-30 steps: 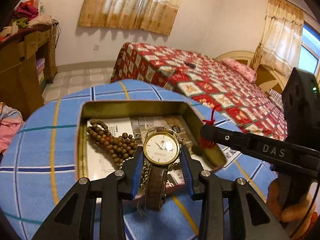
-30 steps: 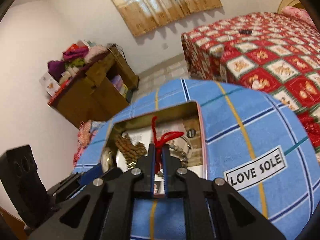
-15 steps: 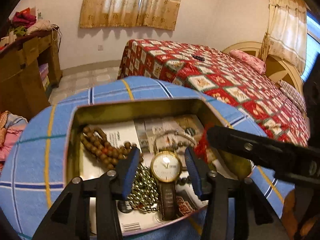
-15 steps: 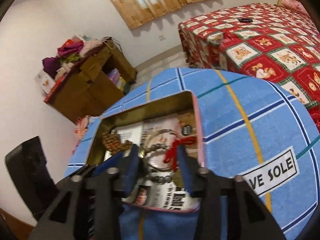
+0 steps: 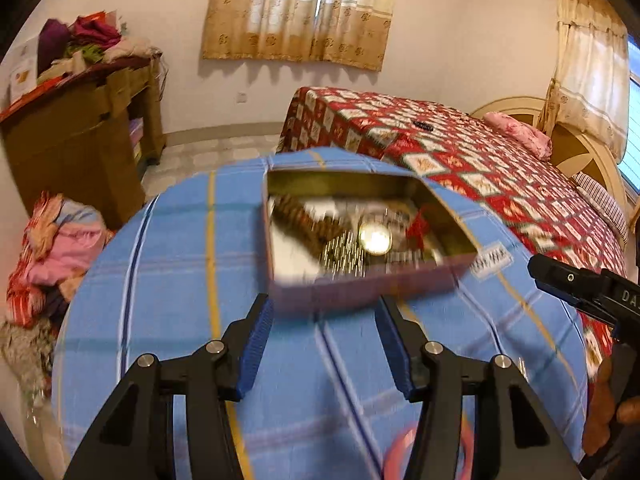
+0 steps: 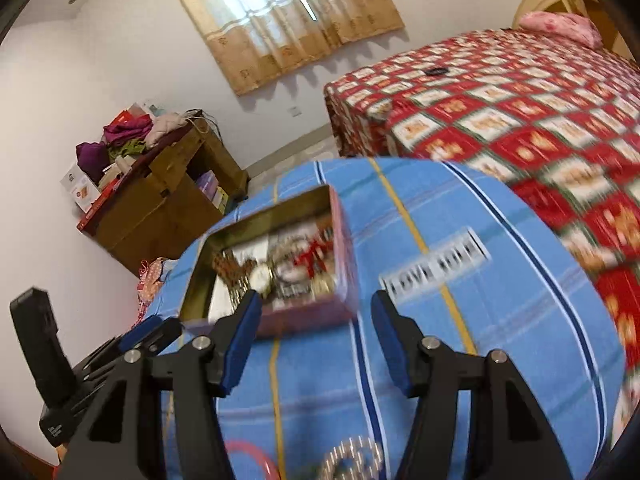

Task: Organize jewelry
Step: 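Withdraw both open grippers from the tin toward the silver ring and pearls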

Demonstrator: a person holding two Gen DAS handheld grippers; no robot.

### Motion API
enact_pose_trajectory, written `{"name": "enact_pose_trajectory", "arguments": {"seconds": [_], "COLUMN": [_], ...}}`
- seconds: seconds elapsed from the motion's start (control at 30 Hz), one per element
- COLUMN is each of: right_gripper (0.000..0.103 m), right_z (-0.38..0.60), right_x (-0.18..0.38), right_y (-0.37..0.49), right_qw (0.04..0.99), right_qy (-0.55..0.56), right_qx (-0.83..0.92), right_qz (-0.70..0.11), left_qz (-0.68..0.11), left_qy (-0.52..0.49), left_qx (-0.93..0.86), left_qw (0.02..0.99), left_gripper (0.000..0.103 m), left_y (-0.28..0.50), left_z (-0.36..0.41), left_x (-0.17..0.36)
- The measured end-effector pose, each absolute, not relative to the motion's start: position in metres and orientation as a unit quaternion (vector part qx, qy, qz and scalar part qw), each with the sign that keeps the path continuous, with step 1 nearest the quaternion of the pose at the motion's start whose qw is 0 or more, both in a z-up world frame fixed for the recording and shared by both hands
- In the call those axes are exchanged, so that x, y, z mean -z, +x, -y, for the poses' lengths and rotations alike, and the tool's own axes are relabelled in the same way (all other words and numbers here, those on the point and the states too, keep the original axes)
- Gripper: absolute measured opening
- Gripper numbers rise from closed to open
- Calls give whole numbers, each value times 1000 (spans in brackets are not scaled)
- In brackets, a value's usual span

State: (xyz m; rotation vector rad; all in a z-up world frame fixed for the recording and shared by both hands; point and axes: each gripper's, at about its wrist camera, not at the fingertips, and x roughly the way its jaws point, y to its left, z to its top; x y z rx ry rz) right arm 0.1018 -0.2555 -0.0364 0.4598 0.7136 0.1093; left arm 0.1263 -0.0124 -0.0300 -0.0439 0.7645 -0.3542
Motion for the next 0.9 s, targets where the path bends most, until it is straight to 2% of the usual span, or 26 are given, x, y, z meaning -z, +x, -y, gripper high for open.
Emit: {"name": "enact_pose_trajectory", "arguments": {"seconds": [0.4,0.9], "right_gripper": [61,61], "right_z": [254,226], "right_x": [63,53], "right_y": [40,1], "right_qw": [897,922], "right_qy": [237,148], "right_qx": [-41,-28], "right_qz": [-370,-358], "left_qz": [-395,-418], "left_qy": [-20,20], "left_qx": [177,291], "left_qw": [901,860], "left_gripper": [54,54], "left_y": [55,14], "left_z": [-4,38], "left_x": [50,74]}}
